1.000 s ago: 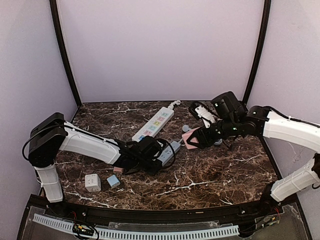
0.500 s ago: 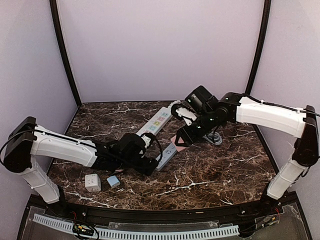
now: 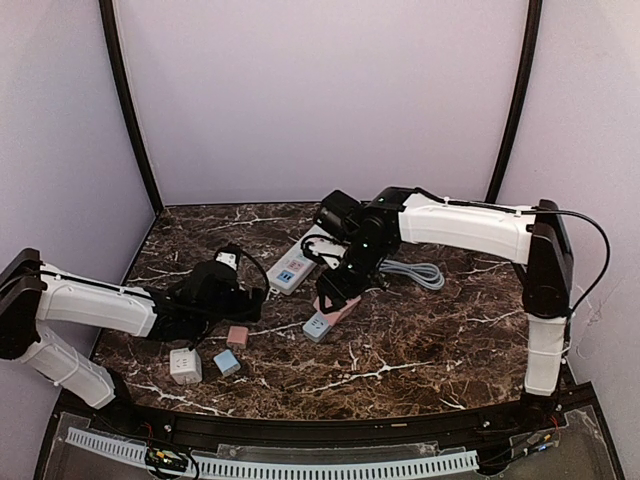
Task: Insert the plug
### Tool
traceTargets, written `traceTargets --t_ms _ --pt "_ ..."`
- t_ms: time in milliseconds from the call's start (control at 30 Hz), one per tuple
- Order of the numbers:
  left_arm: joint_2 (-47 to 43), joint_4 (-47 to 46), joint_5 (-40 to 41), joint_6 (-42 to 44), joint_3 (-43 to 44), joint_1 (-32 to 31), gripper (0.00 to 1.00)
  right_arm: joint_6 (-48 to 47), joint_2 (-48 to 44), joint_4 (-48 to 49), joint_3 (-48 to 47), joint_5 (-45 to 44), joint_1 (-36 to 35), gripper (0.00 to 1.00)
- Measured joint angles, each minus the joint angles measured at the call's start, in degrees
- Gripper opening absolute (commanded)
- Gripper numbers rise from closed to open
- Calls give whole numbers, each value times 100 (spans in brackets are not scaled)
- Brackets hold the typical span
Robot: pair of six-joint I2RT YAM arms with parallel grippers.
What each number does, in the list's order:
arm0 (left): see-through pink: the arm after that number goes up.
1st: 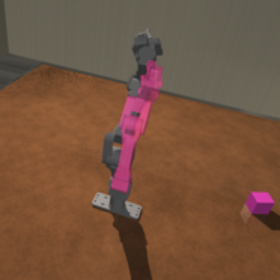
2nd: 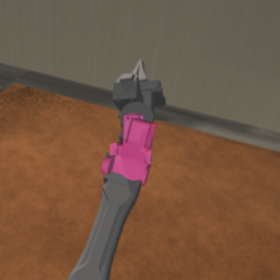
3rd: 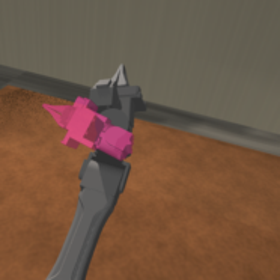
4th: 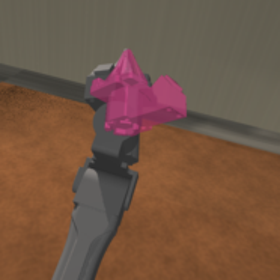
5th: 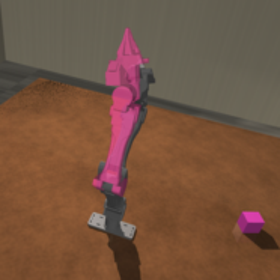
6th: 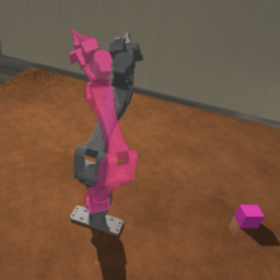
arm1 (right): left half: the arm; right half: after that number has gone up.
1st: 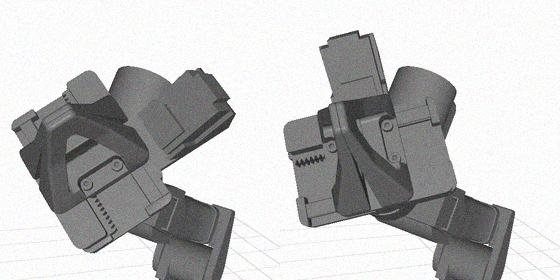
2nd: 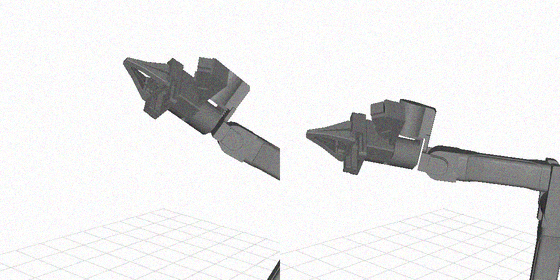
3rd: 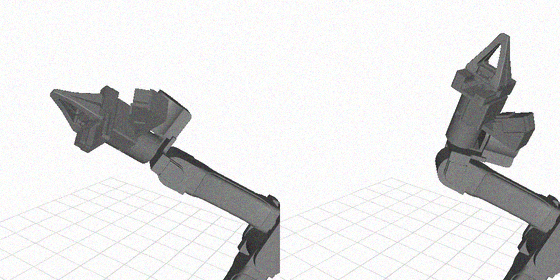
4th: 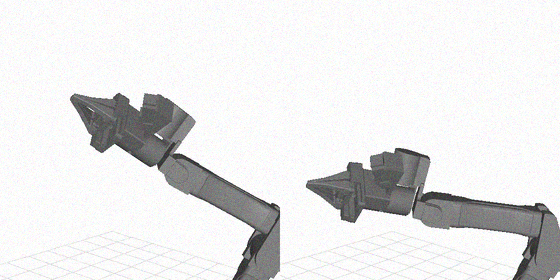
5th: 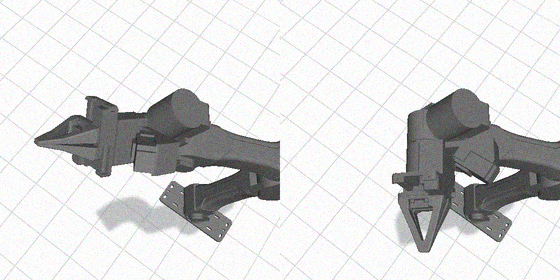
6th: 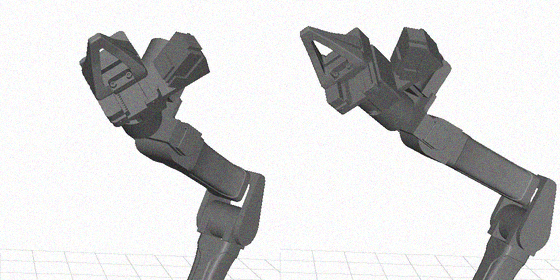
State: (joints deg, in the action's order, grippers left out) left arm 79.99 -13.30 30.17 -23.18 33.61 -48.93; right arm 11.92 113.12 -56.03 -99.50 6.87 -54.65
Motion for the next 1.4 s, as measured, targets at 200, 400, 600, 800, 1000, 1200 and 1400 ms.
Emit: traceTargets --t_ms 200,400,600,800,1000,1200,1400 --pt "-50 -907 197 0 -452 17 99 63 623 -415 -691 85 -151 0" --pt "-39 -1307 297 24 -721 17 99 107 988 -662 -1008 81 -199 0" --pt "-39 -1604 356 138 -817 17 99 114 1252 -848 -1362 81 -208 0" --pt "-52 -1753 422 203 -955 17 99 105 1445 -968 -1620 9 -212 0" --pt "-57 -1805 487 240 -977 17 99 103 1558 -1043 -1698 -70 -216 0" --pt "-81 -1836 505 260 -981 17 99 81 1593 -1047 -1757 -74 -216 0" --pt "-105 -1836 509 264 -1016 17 99 59 1655 -1049 -1853 -94 -227 0"
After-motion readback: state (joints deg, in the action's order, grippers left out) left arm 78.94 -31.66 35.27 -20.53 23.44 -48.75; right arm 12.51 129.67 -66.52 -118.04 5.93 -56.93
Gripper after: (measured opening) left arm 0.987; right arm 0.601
